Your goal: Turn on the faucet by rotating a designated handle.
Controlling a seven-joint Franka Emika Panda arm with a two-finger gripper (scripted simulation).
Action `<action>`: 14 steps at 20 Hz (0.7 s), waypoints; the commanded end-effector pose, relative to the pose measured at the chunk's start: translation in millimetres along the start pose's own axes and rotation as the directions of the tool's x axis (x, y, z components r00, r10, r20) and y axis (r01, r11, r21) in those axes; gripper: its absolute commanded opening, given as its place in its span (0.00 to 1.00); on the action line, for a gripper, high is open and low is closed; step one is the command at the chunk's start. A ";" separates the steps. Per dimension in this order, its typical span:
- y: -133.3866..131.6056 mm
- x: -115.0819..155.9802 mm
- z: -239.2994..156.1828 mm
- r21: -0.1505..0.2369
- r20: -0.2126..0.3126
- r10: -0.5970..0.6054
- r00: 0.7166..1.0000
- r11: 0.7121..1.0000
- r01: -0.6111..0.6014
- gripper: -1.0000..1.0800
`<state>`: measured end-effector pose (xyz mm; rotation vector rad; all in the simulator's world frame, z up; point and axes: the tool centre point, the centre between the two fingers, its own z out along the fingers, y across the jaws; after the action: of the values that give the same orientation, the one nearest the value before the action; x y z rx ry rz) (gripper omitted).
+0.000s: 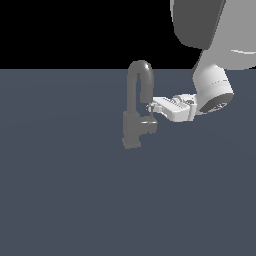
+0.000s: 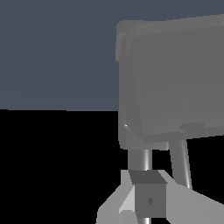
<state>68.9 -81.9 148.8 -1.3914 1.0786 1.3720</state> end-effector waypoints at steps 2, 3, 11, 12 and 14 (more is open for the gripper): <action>8.1 -2.7 -0.1 -0.007 0.004 0.003 1.000 1.000 -0.002 0.00; 9.8 -3.2 -0.1 -0.007 0.004 0.003 1.000 1.000 -0.002 0.00; 22.6 -6.2 -0.3 -0.007 0.004 0.003 1.000 1.000 -0.002 0.00; 16.7 -10.1 0.0 -0.004 -0.001 -0.009 1.000 1.000 0.009 0.00; 21.7 -7.2 0.0 -0.004 -0.001 -0.008 1.000 1.000 0.008 0.00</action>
<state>51.8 -85.7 158.8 -1.4007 1.0685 1.3629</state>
